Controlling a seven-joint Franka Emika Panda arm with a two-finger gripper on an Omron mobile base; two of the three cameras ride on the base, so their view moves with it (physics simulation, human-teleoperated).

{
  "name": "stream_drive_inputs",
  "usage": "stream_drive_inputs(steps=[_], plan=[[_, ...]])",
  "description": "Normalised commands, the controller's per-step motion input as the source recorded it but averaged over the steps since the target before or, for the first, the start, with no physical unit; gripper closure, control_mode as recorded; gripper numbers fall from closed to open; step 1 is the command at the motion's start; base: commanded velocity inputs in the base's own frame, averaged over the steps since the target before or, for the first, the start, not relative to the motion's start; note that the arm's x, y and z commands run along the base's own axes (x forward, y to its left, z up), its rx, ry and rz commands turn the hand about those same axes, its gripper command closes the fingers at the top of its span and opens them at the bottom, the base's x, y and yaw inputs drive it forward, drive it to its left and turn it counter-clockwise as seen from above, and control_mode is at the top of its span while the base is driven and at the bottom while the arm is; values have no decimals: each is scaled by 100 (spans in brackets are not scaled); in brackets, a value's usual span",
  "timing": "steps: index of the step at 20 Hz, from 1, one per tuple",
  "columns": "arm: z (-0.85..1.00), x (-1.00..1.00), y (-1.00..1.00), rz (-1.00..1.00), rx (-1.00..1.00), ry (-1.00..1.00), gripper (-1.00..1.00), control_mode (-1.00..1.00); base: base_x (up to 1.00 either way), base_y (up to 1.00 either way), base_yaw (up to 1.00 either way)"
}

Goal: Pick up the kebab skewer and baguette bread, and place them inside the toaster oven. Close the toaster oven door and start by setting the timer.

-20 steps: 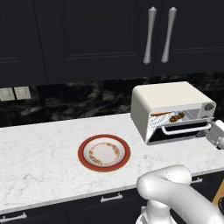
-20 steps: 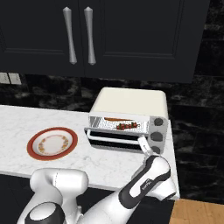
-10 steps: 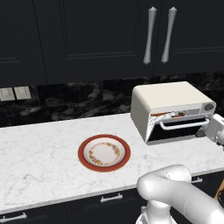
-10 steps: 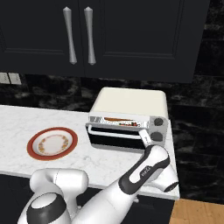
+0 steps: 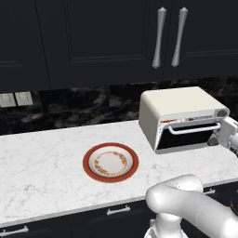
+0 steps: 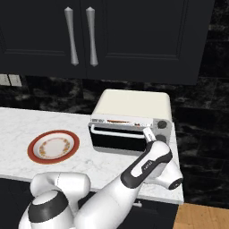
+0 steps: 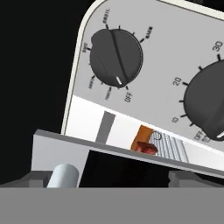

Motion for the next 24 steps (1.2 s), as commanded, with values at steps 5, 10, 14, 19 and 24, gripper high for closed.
stream_drive_inputs(steps=[5,10,14,19,24], plan=[[30,40,39,0,13,0,-100,-100,0,0,0],[26,41,41,0,10,0,-100,-100,0,0,0],[24,37,42,0,8,0,-100,-100,0,0,0],[16,37,37,0,6,1,-100,-100,0,0,0],[8,42,32,0,4,4,-100,-100,0,0,0]])
